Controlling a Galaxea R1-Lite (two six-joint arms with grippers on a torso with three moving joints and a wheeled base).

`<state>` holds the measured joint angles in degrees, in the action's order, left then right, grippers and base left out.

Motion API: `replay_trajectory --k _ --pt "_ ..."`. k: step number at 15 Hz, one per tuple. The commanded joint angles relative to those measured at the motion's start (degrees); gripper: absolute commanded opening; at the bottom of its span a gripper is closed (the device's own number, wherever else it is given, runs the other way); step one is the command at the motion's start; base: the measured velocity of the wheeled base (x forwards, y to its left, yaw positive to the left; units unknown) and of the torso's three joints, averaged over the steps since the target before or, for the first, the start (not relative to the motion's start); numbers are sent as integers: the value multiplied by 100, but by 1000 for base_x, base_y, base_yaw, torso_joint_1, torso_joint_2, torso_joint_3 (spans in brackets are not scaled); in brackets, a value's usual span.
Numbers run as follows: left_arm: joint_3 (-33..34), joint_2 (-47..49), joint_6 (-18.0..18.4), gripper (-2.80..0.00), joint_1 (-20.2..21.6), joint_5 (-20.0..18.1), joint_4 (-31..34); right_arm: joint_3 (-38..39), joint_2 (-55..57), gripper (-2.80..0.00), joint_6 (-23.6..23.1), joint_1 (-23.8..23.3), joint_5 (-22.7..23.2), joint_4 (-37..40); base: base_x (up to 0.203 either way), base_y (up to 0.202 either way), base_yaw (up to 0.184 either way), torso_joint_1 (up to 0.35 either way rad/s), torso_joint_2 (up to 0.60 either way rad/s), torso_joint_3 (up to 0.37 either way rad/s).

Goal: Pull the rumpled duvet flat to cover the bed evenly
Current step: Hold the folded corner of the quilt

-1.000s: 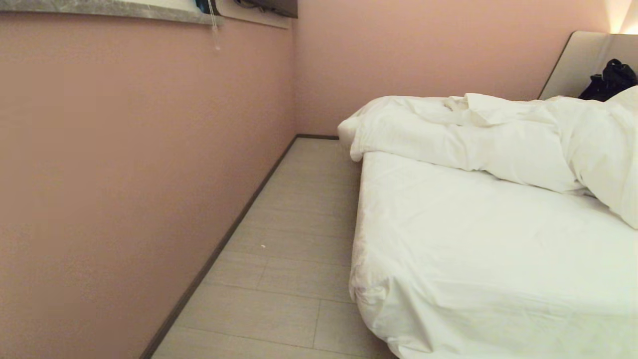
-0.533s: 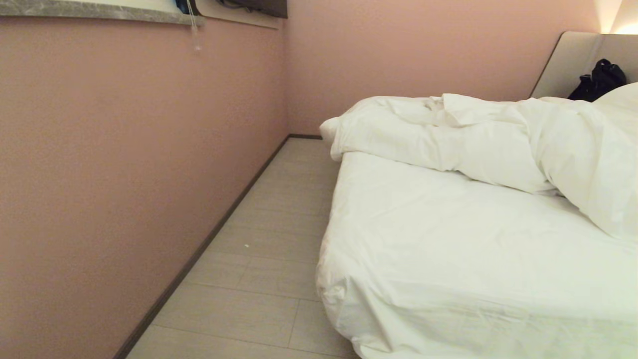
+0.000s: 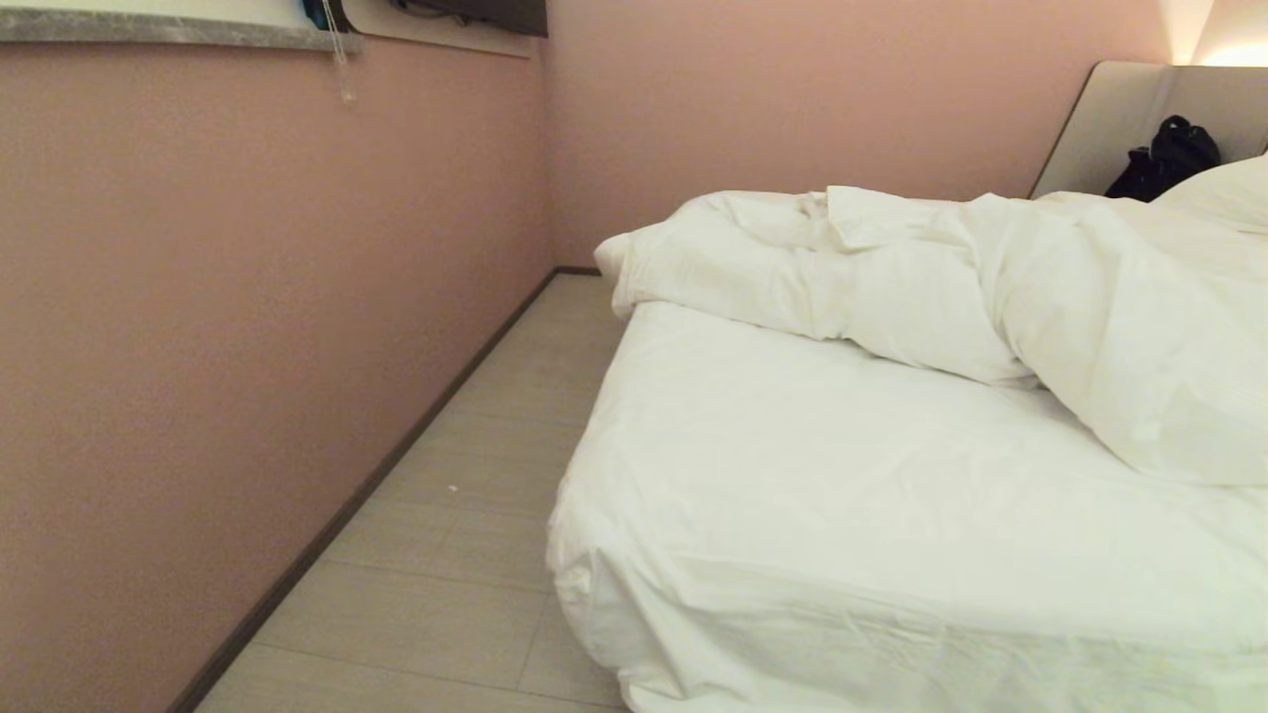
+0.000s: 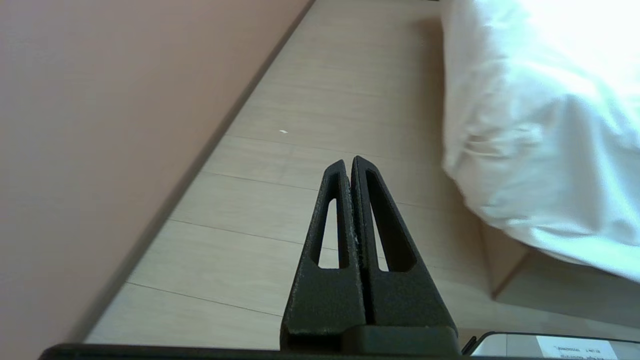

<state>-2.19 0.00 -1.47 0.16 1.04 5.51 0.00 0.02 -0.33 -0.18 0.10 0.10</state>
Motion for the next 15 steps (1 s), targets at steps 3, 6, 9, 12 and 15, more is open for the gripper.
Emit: replay_trajectory --k 3,6,9,12,15 --pt "0 0 -11 -280 2 2 3 0 -2 -280 -2 1 -1 -1 0 -191 2 1 -1 3" --pt "0 0 -20 -280 2 2 3 0 -2 -280 -2 1 -1 -1 0 -193 2 4 1 6" --pt "0 0 -20 -280 2 2 3 0 -2 -280 -2 1 -1 -1 0 -191 0 2 3 0" --pt "0 0 -20 -280 2 2 3 0 -2 -280 -2 1 6 -1 0 -193 0 -1 3 3" --pt "0 0 -2 -280 2 2 -5 0 -2 -280 -2 1 -1 -1 0 -195 -1 0 3 1"
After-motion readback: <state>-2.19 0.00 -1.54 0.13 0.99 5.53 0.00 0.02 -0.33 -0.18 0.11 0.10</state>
